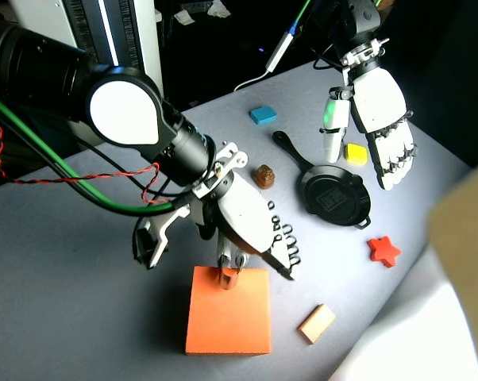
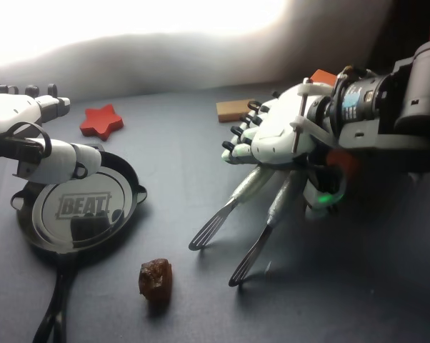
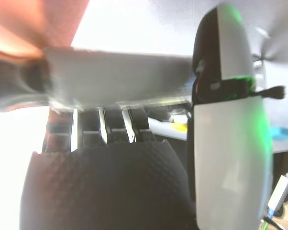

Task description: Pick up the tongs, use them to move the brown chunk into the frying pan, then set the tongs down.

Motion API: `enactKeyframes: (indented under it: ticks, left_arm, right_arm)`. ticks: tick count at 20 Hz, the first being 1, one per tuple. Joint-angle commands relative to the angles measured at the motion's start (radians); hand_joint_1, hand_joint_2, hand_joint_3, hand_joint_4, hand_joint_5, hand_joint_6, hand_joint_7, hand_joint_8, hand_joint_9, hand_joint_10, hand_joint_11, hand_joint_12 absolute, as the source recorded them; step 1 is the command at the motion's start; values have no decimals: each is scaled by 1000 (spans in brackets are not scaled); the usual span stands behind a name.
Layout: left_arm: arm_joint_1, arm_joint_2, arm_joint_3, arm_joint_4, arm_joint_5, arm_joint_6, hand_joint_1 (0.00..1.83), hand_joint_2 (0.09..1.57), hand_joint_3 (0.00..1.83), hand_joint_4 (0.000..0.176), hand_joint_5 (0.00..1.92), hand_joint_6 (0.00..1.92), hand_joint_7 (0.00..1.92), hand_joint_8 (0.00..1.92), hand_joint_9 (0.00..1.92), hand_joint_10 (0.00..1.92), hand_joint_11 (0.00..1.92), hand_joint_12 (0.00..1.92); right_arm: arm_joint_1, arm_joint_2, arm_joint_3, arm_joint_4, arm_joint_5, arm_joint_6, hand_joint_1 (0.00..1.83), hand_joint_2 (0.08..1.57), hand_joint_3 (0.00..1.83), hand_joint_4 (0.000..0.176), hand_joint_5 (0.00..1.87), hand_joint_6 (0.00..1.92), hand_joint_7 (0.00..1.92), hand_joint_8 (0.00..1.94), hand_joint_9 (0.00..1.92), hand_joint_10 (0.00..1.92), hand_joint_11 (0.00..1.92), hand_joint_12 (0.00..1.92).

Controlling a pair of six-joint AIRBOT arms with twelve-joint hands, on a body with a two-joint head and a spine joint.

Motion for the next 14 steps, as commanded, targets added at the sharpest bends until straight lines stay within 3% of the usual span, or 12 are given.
enactKeyframes:
  ticks: [1, 5, 8, 13, 14]
  left_arm:
    - [-6, 7, 4, 60, -28, -1, 102, 1299, 0, 26, 81, 1, 105, 1, 113, 2, 0, 339]
    - [-8, 7, 4, 60, -28, -6, 108, 1293, 0, 31, 79, 5, 105, 5, 115, 5, 0, 368]
    - [-10, 7, 4, 60, -28, -6, 119, 1299, 2, 22, 96, 6, 121, 3, 133, 6, 0, 404]
    - [-11, 7, 4, 60, -28, -6, 123, 1301, 1, 26, 75, 3, 81, 3, 99, 3, 0, 324]
    - [-11, 7, 3, 60, -28, -6, 150, 1295, 0, 20, 98, 8, 112, 8, 123, 8, 0, 366]
  right_arm:
    - [3, 1, 0, -20, 70, -2, 1061, 921, 0, 0, 0, 0, 0, 0, 0, 0, 0, 0]
    - [-8, 0, 3, -20, 78, -2, 1037, 915, 0, 0, 0, 0, 0, 0, 0, 0, 0, 0]
    - [-10, -2, 7, -20, 88, -3, 1058, 923, 1, 0, 0, 0, 0, 0, 0, 0, 0, 0]
    - [-11, -11, 13, -20, 90, -4, 1030, 930, 4, 0, 0, 0, 0, 0, 0, 0, 0, 0]
    - [-11, -11, 13, -20, 91, -4, 1002, 922, 0, 0, 0, 0, 0, 0, 0, 0, 0, 0]
